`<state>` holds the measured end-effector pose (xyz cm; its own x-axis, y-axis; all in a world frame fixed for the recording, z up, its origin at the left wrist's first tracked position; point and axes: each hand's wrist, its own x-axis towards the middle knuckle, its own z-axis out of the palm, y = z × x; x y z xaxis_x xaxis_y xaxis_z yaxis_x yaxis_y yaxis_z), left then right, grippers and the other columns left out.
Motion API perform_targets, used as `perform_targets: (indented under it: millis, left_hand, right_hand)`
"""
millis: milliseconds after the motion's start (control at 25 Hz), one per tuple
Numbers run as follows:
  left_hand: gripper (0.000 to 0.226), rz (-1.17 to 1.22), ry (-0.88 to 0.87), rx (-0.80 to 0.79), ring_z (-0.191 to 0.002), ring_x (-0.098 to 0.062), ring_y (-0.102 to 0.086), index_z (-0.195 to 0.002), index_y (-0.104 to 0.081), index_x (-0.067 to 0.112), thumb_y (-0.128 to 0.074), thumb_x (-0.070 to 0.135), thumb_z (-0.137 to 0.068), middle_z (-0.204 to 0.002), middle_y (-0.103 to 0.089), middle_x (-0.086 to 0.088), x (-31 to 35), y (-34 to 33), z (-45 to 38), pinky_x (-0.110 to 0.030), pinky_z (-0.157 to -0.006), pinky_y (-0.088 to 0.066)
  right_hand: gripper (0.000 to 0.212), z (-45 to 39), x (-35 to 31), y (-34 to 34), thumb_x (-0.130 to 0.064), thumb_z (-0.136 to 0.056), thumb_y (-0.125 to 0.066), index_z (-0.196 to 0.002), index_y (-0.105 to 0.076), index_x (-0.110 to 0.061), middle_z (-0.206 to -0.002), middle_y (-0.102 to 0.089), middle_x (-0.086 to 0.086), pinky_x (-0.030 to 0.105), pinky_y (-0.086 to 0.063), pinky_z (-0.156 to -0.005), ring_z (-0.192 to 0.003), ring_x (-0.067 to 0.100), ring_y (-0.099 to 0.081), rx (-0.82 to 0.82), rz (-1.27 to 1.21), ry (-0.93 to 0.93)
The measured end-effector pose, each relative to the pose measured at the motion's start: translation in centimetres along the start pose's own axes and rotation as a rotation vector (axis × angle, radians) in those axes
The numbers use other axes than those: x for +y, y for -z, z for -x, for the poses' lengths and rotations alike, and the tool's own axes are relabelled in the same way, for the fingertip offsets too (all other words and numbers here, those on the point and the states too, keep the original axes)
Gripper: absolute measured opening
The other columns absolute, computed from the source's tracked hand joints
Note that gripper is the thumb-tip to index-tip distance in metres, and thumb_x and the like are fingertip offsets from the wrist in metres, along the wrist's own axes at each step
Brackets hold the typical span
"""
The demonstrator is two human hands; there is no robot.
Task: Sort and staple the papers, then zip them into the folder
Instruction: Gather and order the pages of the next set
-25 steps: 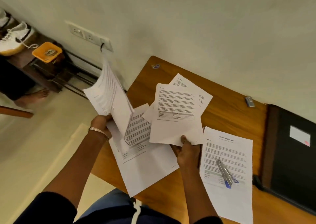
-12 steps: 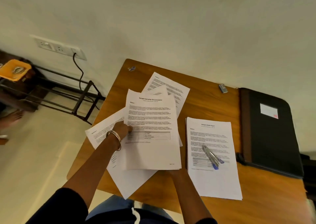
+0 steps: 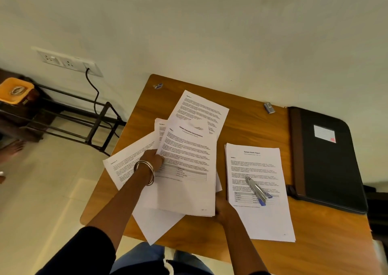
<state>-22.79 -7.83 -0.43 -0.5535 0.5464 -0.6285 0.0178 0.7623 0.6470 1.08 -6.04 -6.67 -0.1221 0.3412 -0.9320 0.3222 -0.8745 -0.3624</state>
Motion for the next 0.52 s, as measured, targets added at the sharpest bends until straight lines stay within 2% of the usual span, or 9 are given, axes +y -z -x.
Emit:
perform_targets:
  millis: [80,120,160,200,240,320,400,480,520]
  left_hand:
    - [0.026,-0.004,0.034,0.057,-0.088,-0.031,-0.054,-0.114,-0.059,0.002,-0.055,0.012,-0.09,-0.113,-0.062,-0.017,0.3,0.3,0.1,-0.035,-0.08,-0.045]
    - [0.026,-0.038,0.012,0.089,-0.086,-0.03,-0.054,-0.113,-0.06,0.002,-0.055,0.013,-0.091,-0.109,-0.063,-0.018,0.4,0.7,0.2,-0.034,-0.076,-0.045]
    - [0.026,-0.088,-0.037,0.115,-0.084,-0.029,-0.055,-0.113,-0.061,0.002,-0.053,0.015,-0.092,-0.106,-0.064,-0.017,0.6,1.0,0.2,-0.033,-0.073,-0.045]
    - [0.026,-0.163,-0.117,0.136,-0.083,-0.028,-0.056,-0.112,-0.062,0.002,-0.051,0.016,-0.092,-0.104,-0.064,-0.017,0.8,1.3,0.3,-0.033,-0.072,-0.045]
    - [0.027,-0.23,-0.201,0.145,-0.085,-0.029,-0.057,-0.114,-0.062,0.002,-0.051,0.015,-0.093,-0.105,-0.064,-0.017,1.0,1.6,0.5,-0.033,-0.072,-0.047]
    - [0.029,-0.315,-0.331,0.132,-0.095,-0.032,-0.06,-0.12,-0.058,0.005,-0.05,0.015,-0.093,-0.113,-0.063,-0.016,1.7,2.0,1.1,-0.036,-0.079,-0.05]
    - [0.033,-0.428,-0.448,0.083,-0.102,-0.031,-0.06,-0.125,-0.055,0.009,-0.05,0.016,-0.093,-0.122,-0.06,-0.012,2.8,2.3,1.5,-0.037,-0.084,-0.052]
    - [0.035,-0.582,-0.559,0.018,-0.106,-0.029,-0.059,-0.127,-0.054,0.013,-0.051,0.017,-0.093,-0.126,-0.057,-0.007,4.3,2.6,2.0,-0.035,-0.086,-0.053]
    - [0.036,-0.654,-0.609,-0.012,-0.108,-0.028,-0.058,-0.128,-0.054,0.015,-0.052,0.019,-0.092,-0.127,-0.055,-0.006,5.0,2.7,2.4,-0.034,-0.087,-0.053]
  right_hand:
    - [0.009,1.0,-0.7,0.5,-0.009,-0.089,-0.06,-0.097,-0.058,-0.005,-0.09,-0.068,0.014,0.025,-0.058,-0.066,-0.084,0.017,-0.069,-0.081,0.15,-0.072]
    - [0.011,1.9,-1.4,1.1,-0.005,-0.087,-0.063,-0.097,-0.06,-0.003,-0.086,-0.069,0.014,0.023,-0.055,-0.06,-0.078,0.018,-0.068,-0.078,0.238,-0.111]
    - [0.01,3.0,-2.5,1.7,-0.003,-0.088,-0.062,-0.097,-0.058,-0.001,-0.08,-0.068,0.013,0.021,-0.05,-0.049,-0.063,0.015,-0.065,0.006,0.334,-0.105]
    - [0.013,3.9,-4.0,2.4,-0.002,-0.087,-0.063,-0.097,-0.055,0.0,-0.074,-0.064,0.011,0.023,-0.044,-0.044,-0.053,0.014,-0.059,0.168,0.444,-0.009]
    - [0.016,5.0,-5.7,3.1,-0.004,-0.086,-0.064,-0.096,-0.051,-0.002,-0.071,-0.059,0.008,0.024,-0.043,-0.047,-0.051,0.014,-0.056,0.363,0.578,0.146]
    - [0.014,7.1,-9.5,3.4,-0.012,-0.087,-0.064,-0.092,-0.052,-0.007,-0.079,-0.06,0.006,0.026,-0.049,-0.061,-0.065,0.018,-0.06,0.662,0.7,0.475]
    - [0.008,8.3,-13.0,2.1,-0.014,-0.09,-0.062,-0.096,-0.063,-0.009,-0.094,-0.066,0.004,0.025,-0.052,-0.067,-0.078,0.016,-0.063,0.627,0.565,0.799]
    - [0.014,9.0,-16.1,0.0,-0.015,-0.091,-0.061,-0.103,-0.065,-0.007,-0.102,-0.066,0.002,0.017,-0.047,-0.067,-0.083,0.012,-0.06,0.573,0.505,1.05]
    - [0.018,9.3,-17.5,-0.8,-0.017,-0.091,-0.062,-0.106,-0.065,-0.007,-0.105,-0.066,0.003,0.019,-0.047,-0.071,-0.088,0.014,-0.06,0.575,0.49,1.144]
